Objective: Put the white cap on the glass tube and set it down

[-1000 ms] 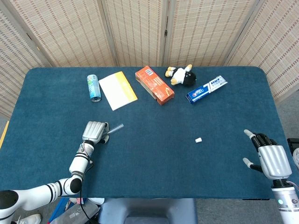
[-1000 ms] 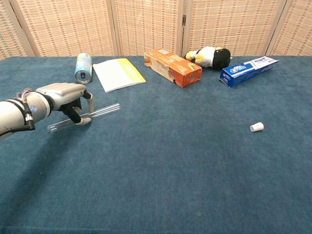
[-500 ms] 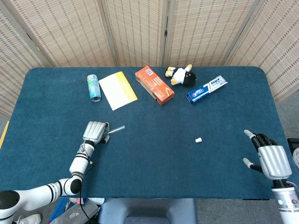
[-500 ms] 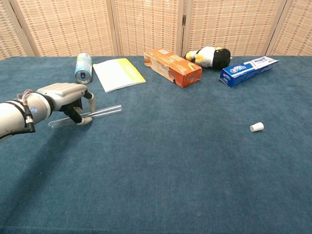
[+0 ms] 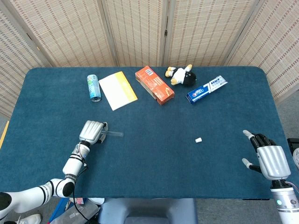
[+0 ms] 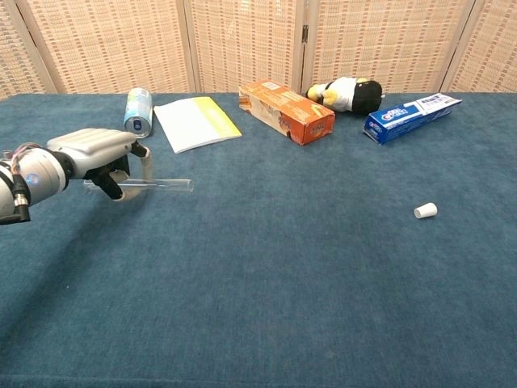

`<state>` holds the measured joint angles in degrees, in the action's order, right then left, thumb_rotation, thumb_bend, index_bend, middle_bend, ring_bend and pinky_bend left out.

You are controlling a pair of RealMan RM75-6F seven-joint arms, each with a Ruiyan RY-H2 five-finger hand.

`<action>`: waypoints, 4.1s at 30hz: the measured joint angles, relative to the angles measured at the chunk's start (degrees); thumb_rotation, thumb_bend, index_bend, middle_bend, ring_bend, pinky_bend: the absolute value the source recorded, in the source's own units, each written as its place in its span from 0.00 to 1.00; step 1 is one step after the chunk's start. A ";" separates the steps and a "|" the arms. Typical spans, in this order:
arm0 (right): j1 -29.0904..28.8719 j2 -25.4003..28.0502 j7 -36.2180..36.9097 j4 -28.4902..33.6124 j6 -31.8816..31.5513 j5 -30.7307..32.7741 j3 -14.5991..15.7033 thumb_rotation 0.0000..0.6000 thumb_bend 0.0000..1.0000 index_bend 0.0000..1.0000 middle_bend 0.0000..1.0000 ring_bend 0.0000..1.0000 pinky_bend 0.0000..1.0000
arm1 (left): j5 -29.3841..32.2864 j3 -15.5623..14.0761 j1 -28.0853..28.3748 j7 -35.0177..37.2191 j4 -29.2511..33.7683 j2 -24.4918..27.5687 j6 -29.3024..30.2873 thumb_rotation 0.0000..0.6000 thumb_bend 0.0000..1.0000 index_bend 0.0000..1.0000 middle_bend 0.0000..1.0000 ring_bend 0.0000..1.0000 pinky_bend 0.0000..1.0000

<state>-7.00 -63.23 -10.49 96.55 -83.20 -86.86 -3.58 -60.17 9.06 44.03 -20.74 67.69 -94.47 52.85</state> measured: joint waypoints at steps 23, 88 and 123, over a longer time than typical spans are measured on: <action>-10.20 -2.44 -10.05 2.45 17.65 7.02 -1.98 1.00 0.79 0.19 0.93 0.99 1.00 | -10.75 -2.86 -5.15 7.75 10.06 9.30 5.49 1.00 0.39 0.63 0.95 0.94 1.00; -21.61 -11.95 -13.23 -2.68 22.44 15.68 0.75 1.00 0.27 0.21 0.82 0.90 0.98 | -8.82 -1.95 -7.14 4.08 13.44 9.93 5.52 1.00 0.40 0.64 0.96 0.94 1.00; -24.71 -22.66 -3.02 -20.99 27.91 11.19 -0.55 1.00 0.30 0.38 0.06 0.00 0.00 | -8.21 -1.93 -7.25 2.95 14.46 10.12 5.20 1.00 0.39 0.64 0.96 0.94 1.00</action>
<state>-31.71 -85.89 -13.51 75.56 -55.29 -75.67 -4.13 -68.38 7.13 36.78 -17.79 82.15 -84.35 58.05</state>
